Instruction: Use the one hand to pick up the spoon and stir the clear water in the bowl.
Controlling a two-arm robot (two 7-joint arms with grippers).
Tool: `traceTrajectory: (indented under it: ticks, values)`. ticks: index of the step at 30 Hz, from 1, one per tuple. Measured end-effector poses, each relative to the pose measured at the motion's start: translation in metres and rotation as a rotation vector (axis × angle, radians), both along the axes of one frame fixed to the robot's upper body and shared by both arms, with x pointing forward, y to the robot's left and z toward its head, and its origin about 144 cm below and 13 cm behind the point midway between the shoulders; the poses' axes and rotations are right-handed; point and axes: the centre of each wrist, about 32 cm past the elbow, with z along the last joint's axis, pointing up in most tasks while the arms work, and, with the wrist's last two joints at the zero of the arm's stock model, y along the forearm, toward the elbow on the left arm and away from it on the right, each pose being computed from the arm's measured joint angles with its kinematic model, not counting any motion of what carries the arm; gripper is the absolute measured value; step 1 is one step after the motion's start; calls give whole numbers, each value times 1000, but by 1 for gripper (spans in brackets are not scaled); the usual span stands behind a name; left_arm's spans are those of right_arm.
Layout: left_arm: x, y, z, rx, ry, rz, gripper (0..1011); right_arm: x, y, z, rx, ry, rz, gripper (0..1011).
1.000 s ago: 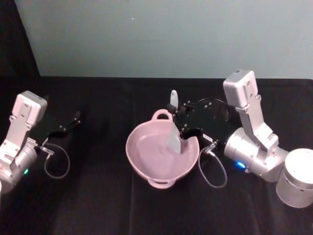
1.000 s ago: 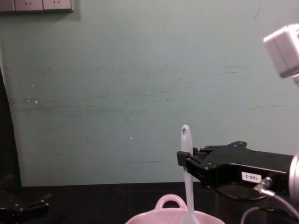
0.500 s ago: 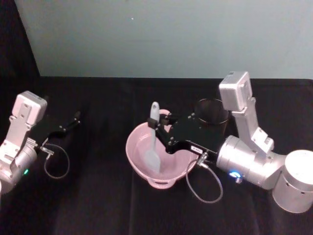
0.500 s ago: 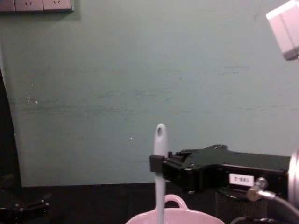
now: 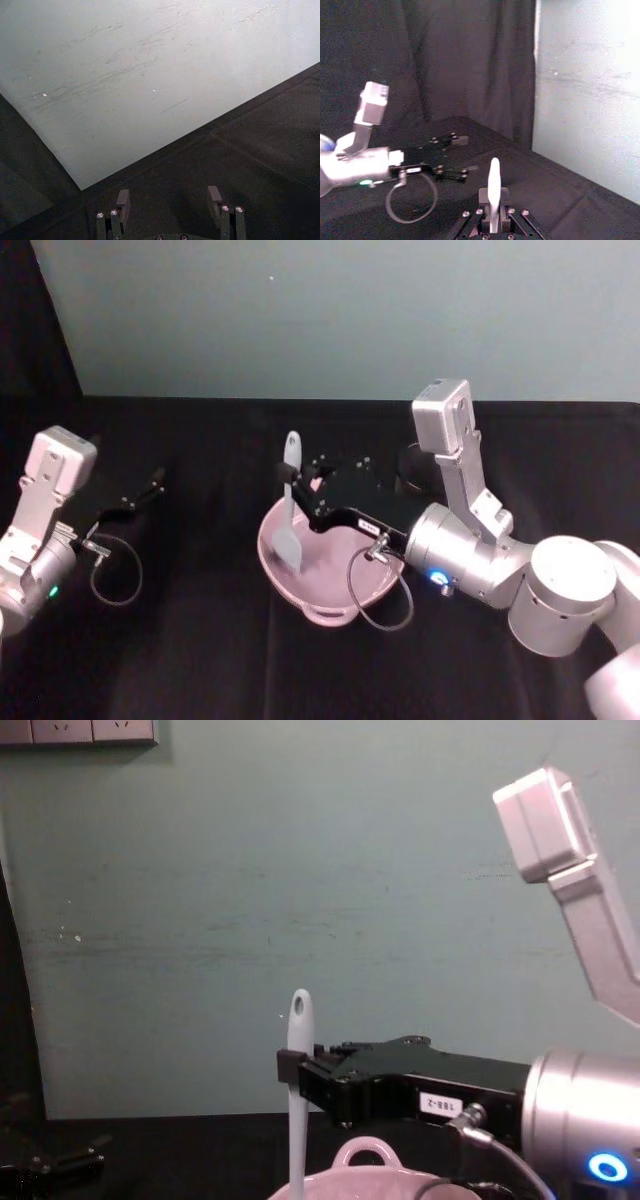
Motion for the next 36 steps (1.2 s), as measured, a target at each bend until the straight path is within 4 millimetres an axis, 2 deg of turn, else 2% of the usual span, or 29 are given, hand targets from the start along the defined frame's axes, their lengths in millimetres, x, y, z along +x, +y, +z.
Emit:
traceTrajectory:
  ticks: [10,18,25,36]
  values:
    - [0,0,0,0,0,0,1011,16,3,-6,-17,-58,-101,112]
    - [0,0,0,0,0,0,1011,17,-15,-6,-74,-93,-158,112]
    - [0,0,0,0,0,0,1011,3,-35,0,-102,-102,-181,112]
    - [0,0,0,0,0,0,1011,-27,-48,8,-64,-57,-115,112]
